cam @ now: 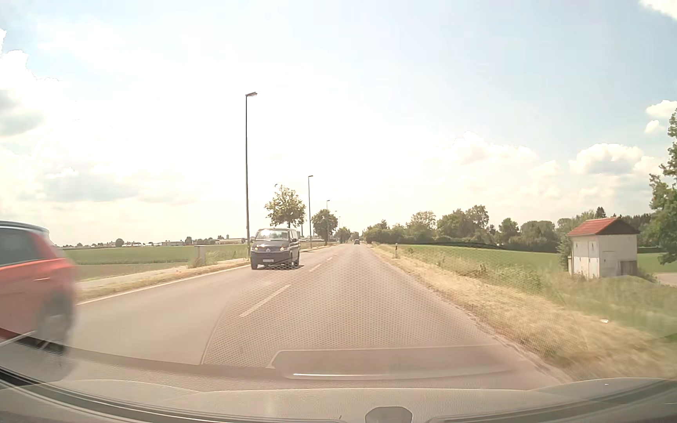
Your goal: Follow the waypoints while adhering to traffic rules and regulations
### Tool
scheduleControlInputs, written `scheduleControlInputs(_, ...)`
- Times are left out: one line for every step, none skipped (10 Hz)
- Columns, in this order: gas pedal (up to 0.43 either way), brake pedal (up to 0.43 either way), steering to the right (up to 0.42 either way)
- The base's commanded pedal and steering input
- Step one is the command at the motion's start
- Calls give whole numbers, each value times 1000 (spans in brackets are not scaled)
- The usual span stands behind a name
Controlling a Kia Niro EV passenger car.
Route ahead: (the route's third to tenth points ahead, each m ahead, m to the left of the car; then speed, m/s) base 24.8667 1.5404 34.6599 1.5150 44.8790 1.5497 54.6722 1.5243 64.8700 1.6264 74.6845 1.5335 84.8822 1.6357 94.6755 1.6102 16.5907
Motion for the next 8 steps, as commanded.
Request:
scheduleControlInputs(177,0,-2)
scheduleControlInputs(177,0,-2)
scheduleControlInputs(177,0,-3)
scheduleControlInputs(177,0,-4)
scheduleControlInputs(177,0,-4)
scheduleControlInputs(177,0,-4)
scheduleControlInputs(177,0,-3)
scheduleControlInputs(177,0,-3)
